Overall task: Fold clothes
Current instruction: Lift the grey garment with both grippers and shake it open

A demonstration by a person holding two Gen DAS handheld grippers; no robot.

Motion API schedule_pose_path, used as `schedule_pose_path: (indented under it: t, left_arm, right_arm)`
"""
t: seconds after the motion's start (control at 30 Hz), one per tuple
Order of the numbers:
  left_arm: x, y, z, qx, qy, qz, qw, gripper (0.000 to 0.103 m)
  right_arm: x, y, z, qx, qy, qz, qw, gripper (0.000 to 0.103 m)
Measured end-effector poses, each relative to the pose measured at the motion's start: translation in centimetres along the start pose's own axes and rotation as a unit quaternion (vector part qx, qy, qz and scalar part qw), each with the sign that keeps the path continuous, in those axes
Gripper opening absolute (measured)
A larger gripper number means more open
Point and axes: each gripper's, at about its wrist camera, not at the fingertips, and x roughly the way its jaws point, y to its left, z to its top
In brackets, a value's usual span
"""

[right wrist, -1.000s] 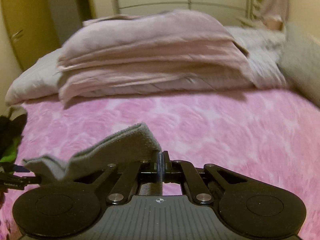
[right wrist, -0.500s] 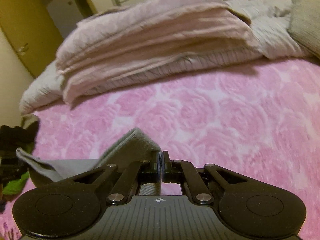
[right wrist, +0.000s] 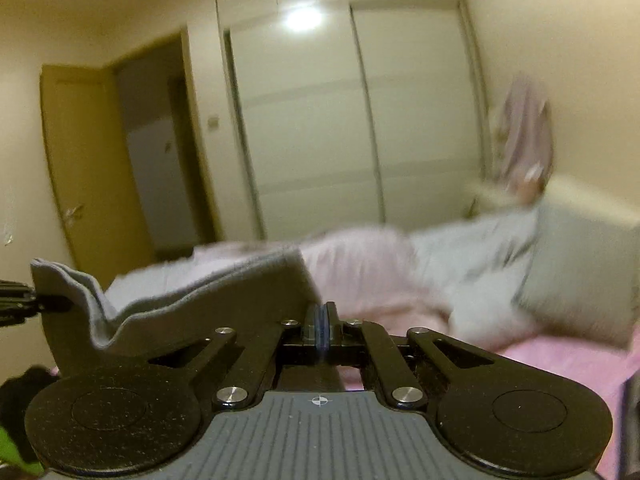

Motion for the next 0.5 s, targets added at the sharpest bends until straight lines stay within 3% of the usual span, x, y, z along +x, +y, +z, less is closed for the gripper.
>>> schedule_pose_path:
  t: [0.13,0.27,0.4,0.5]
  left_arm:
    - [-5.3,-1.1,2.0,0.026,-0.024,-0.008,0.9993,0.003]
    - [-9.7,-1.6,1.0,0.049,-0.020,-0.009,0.9985,0.002]
    - [-12.6,-2.2,-3.3,0.064,0.027,-0.007,0.9976,0.002]
    - [-14.1,-3.0,-8.8,0.051,0.091,-0.019,0.9944,0.002]
  right_arm:
    - [-7.7,2.7,2.2,0.007,-0.062,-0.036,0.997,0.000]
    - [-13.0,5.7,1.6,-0.004,-0.059,-0.049,0.997,0.000]
    - [-15.4,7.7,-3.7,0.011,-0.016,-0.036,0.999,0.000]
    - [-14.7,9.0,-10.6,0.042,0.056,-0.025,0.997,0.000]
